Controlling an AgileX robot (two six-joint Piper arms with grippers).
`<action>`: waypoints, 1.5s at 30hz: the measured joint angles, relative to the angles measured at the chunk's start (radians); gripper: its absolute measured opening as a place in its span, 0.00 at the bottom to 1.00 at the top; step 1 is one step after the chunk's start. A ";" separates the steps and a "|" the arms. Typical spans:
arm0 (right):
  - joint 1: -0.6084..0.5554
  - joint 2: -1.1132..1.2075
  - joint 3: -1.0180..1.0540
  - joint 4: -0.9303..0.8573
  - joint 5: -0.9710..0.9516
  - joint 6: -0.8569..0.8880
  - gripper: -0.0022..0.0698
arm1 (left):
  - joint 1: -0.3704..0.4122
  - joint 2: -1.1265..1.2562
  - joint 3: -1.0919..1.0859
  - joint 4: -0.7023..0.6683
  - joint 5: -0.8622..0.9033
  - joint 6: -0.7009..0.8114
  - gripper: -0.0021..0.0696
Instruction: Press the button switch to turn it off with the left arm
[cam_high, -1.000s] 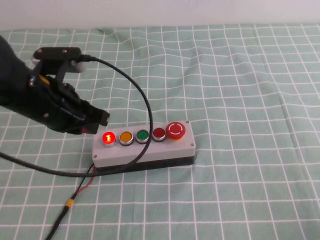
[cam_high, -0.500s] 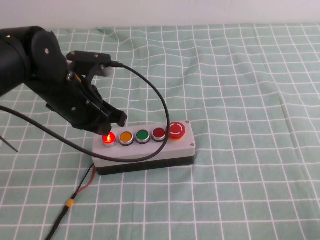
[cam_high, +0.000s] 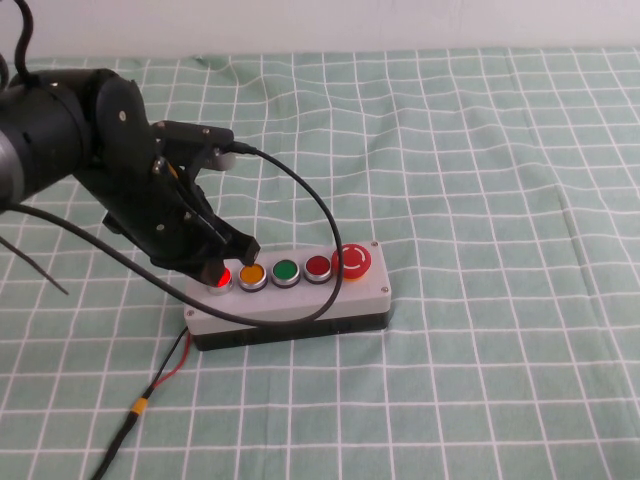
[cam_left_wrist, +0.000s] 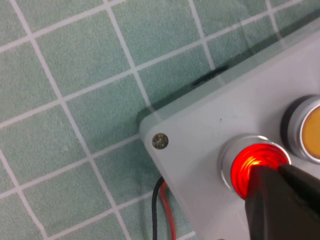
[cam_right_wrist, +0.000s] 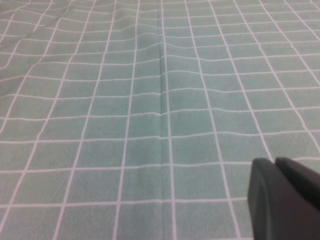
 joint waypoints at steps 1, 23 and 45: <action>0.000 0.000 0.000 0.000 0.000 0.000 0.01 | 0.000 0.004 -0.001 0.002 0.003 0.000 0.03; 0.000 0.000 0.000 0.000 0.000 0.000 0.01 | 0.000 -0.181 0.004 0.041 -0.003 -0.016 0.03; 0.000 0.000 0.000 0.000 0.000 0.000 0.00 | 0.000 -0.990 0.454 -0.003 -0.118 -0.119 0.03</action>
